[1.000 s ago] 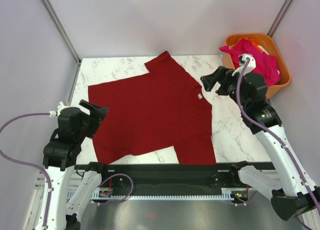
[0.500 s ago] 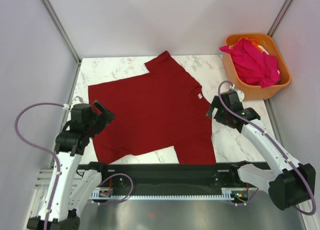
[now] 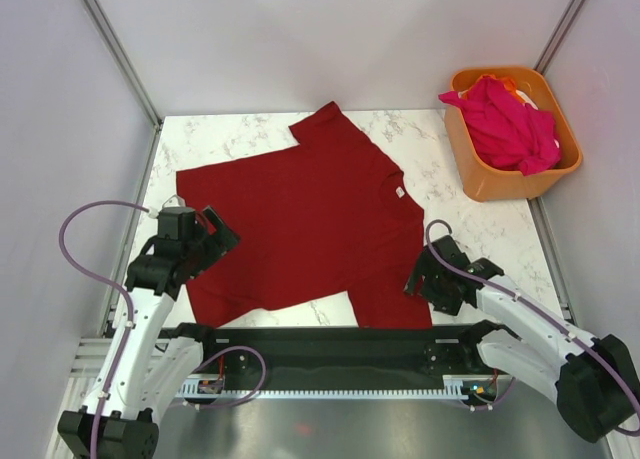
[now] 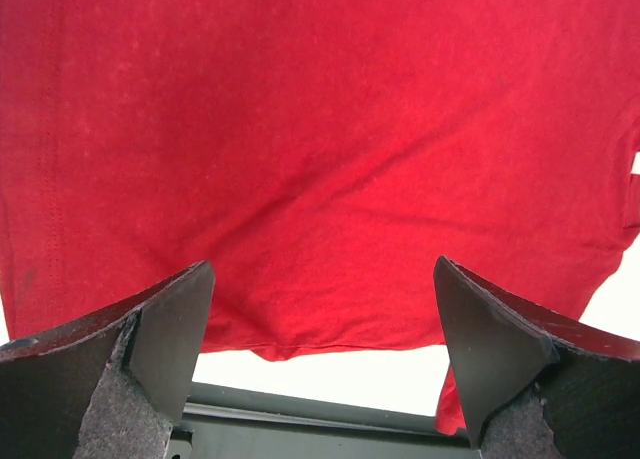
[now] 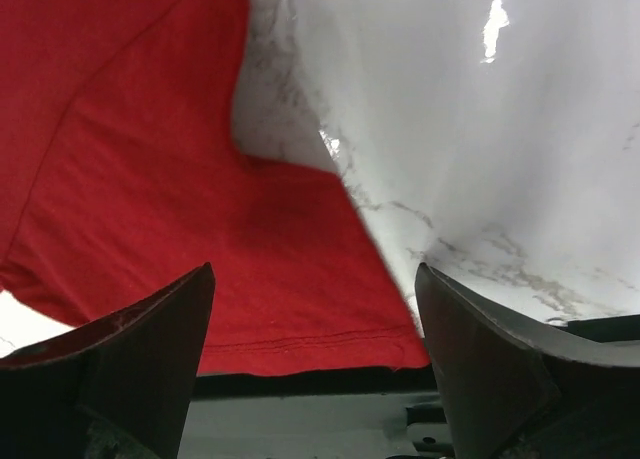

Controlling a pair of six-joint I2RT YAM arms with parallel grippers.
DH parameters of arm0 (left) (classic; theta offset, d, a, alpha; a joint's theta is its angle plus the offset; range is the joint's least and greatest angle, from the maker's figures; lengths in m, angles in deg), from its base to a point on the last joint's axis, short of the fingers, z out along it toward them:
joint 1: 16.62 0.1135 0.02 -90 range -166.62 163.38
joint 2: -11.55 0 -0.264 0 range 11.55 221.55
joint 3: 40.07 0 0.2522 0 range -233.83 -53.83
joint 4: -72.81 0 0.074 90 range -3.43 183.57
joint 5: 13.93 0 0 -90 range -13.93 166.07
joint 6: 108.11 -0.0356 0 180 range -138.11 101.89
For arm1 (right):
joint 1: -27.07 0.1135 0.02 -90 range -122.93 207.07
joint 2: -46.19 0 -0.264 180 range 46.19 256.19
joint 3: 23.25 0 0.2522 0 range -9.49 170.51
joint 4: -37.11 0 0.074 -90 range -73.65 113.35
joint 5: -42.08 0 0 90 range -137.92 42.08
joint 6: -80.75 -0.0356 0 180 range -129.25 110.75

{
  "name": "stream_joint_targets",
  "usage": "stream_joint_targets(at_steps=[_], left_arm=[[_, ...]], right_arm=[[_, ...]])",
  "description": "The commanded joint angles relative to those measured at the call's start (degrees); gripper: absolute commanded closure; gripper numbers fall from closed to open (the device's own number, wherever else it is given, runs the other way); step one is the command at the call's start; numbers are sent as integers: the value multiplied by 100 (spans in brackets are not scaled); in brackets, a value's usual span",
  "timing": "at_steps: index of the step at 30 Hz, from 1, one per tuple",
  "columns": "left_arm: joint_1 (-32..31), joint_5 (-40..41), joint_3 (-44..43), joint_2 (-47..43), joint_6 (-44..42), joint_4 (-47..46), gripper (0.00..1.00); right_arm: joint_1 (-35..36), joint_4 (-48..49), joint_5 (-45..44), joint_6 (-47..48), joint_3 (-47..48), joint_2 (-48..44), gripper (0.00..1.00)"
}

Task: Fold and stack the t-shirts
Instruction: Flatten the tshirt out, then fold the tshirt

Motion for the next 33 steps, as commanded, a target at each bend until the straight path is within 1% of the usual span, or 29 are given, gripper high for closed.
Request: stream_joint_targets(at_steps=[1, 5, 7, 8, 10, 11, 13, 14, 15, 16, 18, 19, 20, 21, 22, 23, 24, 26, 27, 28, 29, 31, 32, 33], left_arm=[[24, -103, 52, -16, -123, -270, 1], [32, -24, 44, 10, -115, -279, 1], [24, -24, 52, 11, -115, -279, 1], [24, -6, 52, 10, -106, -270, 1], [24, 11, 79, -16, -53, -270, 2], [24, 38, 79, -7, -36, -279, 1], [24, 64, 96, 1, 8, -270, 2], [32, 73, 88, 10, 17, -253, 2], [24, 91, 62, 19, 43, -227, 2], [24, 99, 44, 37, 78, -183, 2], [32, 134, 0, 63, 314, 176, 2], [24, 152, -52, 72, 438, 395, 2], [24, 74, -53, 63, 570, 667, 2], [24, -31, -27, 46, 788, 748, 2], [32, -128, 52, 19, 912, 793, 2], [24, -251, 105, -50, 1036, 819, 2], [32, -296, 157, -60, 1246, 811, 2], [24, -296, 228, -25, 1309, 819, 2], [24, -418, 237, 10, 1318, 828, 2], [24, -445, 237, 19, 1318, 828, 2], [24, -489, 246, 28, 1318, 828, 2], [41, -516, 211, 63, 1309, 872, 2], [41, -507, 193, 63, 1301, 898, 2], [33, -490, 124, 72, 1309, 933, 2]], right_arm=[[313, 32, 307, -530, -459, 61, 10], [883, -64, 430, -811, -451, -44, 17], [1095, -117, 395, -1004, -468, -141, 25], [1244, -118, 377, -1049, -477, -246, 37], [1316, -109, 360, -1075, -469, -299, 58], [1325, -109, 360, -1041, -451, -299, 80], [1334, -118, 150, -988, -268, -299, 96], [1334, -152, 79, -909, -145, -325, 100], [1334, -170, -174, -856, 5, -317, 100], [1334, -188, -324, -760, 432, -291, 100], [1325, -197, -702, -445, 1040, -2, 100], [1316, -197, -1008, -347, 1713, 173, 100], [1325, -153, -1177, -242, 2077, 584, 100], [1299, -153, -1326, -145, 2428, 815, 100], [1246, -109, -1423, 48, 3058, 1052, 100], [1185, 109, -1468, 171, 3308, 1454, 100], [967, 250, -1425, 268, 3511, 1632, 100], [563, 749, -1093, 497, 3942, 2071, 100], [465, 857, -1038, 550, 4091, 2256, 100], [377, 936, -994, 698, 4450, 2458, 100], [228, 998, -933, 769, 4645, 2913, 100], [130, 1068, -906, 875, 5171, 3372, 100], [34, 1130, -758, 945, 5331, 3836, 100], [7, 1165, -730, 963, 5471, 4049, 100]])
